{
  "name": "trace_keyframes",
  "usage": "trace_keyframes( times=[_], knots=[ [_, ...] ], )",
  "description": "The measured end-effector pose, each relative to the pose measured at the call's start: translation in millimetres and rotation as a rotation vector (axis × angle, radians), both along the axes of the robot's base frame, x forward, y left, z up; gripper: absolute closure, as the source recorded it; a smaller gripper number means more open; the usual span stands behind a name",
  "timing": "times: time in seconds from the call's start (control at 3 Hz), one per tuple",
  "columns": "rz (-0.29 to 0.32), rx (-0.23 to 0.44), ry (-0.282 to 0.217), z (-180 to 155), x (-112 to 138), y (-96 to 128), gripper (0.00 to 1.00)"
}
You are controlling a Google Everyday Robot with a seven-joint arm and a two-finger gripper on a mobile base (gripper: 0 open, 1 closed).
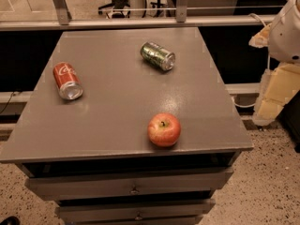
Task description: Pick coke can
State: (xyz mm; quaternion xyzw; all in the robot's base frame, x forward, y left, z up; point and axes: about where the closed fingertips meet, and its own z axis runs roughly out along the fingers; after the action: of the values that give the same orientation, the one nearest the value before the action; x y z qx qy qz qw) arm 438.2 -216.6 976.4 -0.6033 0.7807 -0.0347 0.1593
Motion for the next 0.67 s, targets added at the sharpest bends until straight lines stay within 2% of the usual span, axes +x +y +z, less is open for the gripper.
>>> trace_keyframes(
  times=[0.33, 0.67],
  knots=[
    [0.000, 0.000, 0.000, 0.0, 0.0, 0.0, 0.00],
    [0.030, -0.052, -0.037, -3.8, 9.6, 10.6, 0.00]
  ],
)
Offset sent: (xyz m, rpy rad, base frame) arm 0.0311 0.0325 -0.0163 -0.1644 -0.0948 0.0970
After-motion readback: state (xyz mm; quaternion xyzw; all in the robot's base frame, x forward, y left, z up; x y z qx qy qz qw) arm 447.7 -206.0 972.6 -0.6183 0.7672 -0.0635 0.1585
